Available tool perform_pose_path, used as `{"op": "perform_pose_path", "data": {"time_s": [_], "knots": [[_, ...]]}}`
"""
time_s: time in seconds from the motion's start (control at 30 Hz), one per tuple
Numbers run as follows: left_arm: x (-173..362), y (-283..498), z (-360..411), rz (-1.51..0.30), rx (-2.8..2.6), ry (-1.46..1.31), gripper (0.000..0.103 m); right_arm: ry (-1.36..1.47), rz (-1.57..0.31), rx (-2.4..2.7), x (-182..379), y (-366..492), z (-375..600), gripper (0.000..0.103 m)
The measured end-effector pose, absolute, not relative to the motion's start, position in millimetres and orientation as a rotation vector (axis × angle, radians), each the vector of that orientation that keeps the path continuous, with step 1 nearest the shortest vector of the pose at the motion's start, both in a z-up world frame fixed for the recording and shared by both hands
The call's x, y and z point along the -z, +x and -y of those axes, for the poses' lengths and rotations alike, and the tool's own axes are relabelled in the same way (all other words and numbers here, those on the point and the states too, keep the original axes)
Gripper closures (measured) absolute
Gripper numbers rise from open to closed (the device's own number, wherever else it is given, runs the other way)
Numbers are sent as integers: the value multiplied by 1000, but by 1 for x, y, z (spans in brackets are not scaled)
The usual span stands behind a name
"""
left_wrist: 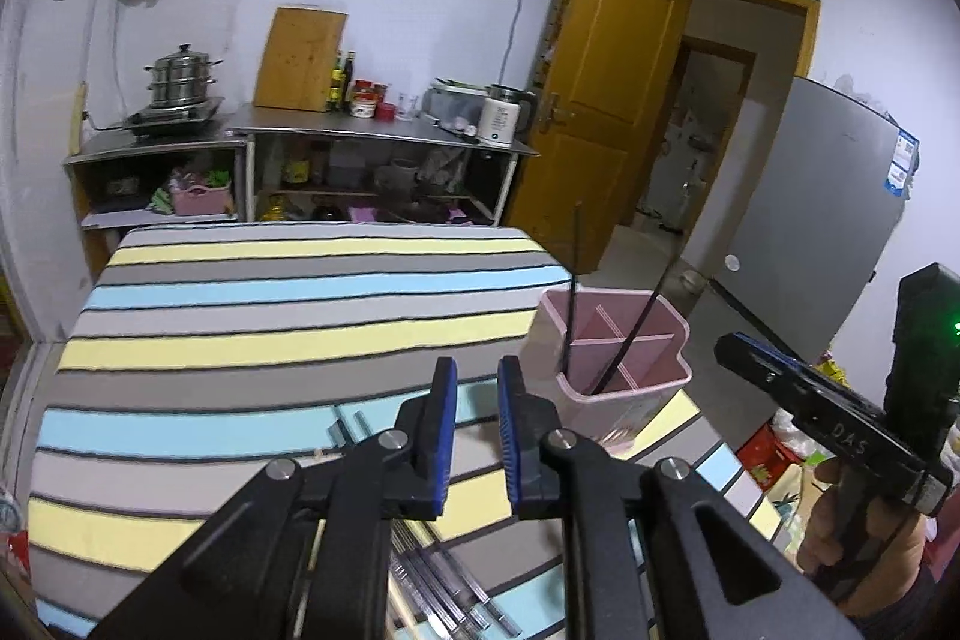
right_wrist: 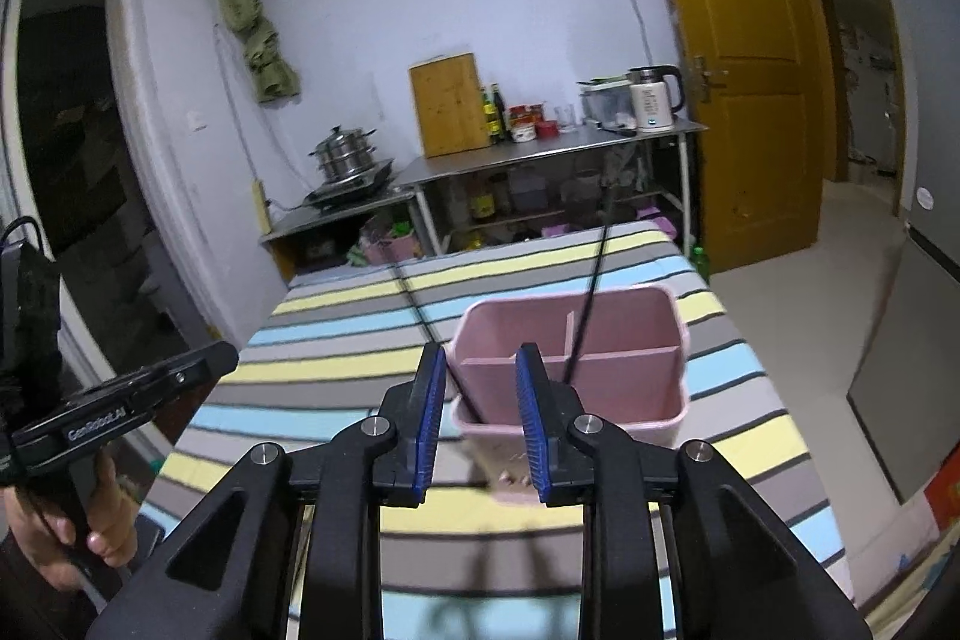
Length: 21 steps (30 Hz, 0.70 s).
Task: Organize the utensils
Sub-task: 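Move both open tools back down to the remaining chopsticks on the table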
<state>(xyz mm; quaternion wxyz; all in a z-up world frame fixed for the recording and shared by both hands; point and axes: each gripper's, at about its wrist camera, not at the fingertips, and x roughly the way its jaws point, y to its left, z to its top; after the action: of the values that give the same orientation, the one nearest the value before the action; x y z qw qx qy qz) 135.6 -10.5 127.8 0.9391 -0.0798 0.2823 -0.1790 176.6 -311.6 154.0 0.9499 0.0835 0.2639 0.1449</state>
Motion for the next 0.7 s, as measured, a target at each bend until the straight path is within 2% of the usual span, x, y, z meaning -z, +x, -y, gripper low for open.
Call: {"op": "perform_pose_path", "data": {"time_s": [0.23,0.6,0.7], "knots": [[-94,123,-8,-636,311,-169,88,130,-584,-364,-134,162,285,78],[0,125,-25,-823,220,-213,88,81,-702,-439,-85,162,253,78],[14,132,-25,-855,202,-225,85,75,-725,-455,-75,166,247,78]]}}
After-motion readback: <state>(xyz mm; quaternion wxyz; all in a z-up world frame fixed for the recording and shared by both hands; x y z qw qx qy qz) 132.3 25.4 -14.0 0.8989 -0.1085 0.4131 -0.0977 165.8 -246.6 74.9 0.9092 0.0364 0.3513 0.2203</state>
